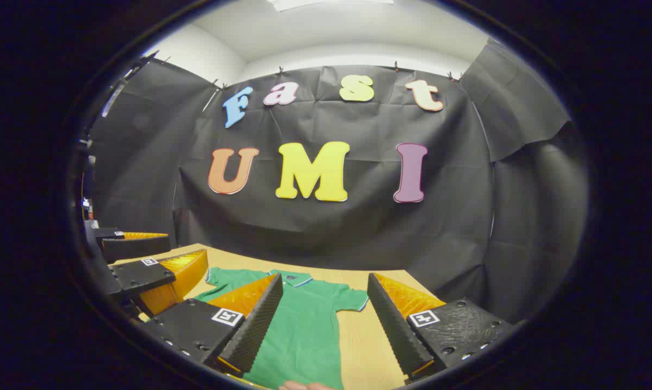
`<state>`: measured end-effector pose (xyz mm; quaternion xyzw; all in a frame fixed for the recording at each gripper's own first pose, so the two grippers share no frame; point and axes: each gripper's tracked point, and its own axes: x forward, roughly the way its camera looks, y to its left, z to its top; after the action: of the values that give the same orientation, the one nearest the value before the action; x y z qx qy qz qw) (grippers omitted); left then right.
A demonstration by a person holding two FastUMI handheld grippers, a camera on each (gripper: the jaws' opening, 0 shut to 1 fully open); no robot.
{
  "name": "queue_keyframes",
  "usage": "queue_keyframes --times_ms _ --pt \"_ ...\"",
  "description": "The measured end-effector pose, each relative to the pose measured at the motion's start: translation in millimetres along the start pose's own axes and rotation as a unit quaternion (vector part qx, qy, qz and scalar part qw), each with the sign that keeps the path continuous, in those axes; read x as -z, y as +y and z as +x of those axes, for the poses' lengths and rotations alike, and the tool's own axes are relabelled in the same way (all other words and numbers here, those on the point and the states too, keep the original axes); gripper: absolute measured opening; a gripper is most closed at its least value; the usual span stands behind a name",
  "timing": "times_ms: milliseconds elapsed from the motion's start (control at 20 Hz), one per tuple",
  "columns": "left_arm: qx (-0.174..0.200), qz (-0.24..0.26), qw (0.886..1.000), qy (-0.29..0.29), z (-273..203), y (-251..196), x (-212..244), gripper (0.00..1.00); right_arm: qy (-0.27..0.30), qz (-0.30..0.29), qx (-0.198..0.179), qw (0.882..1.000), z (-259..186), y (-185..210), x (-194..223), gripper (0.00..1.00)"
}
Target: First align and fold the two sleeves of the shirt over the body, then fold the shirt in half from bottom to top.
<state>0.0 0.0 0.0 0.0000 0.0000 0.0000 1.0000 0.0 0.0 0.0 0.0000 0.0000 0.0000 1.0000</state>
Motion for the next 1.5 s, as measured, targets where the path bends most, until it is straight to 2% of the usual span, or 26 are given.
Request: queue_keyframes --times_ms 300,650,900,1050,1500 --pt "0.000 -0.010 1.000 -0.007 1 7 -4 1.00 -0.002 0.006 0.011 1.000 -3 -9 -8 0.94" --pt "0.003 -0.012 1.000 -0.013 2 12 -5 1.00 0.024 0.009 0.010 1.000 6 -9 9 0.95" --pt "0.006 -0.013 1.000 -0.004 7 15 1 1.00 0.027 0.011 0.026 0.999 16 -16 14 0.95" --pt "0.001 -0.017 1.000 -0.001 11 23 3 1.00 0.042 0.020 0.020 0.999 22 -11 22 0.94" --pt "-0.009 -0.028 0.999 0.013 17 31 13 1.00 0.058 0.010 0.037 0.998 35 -19 41 0.96"
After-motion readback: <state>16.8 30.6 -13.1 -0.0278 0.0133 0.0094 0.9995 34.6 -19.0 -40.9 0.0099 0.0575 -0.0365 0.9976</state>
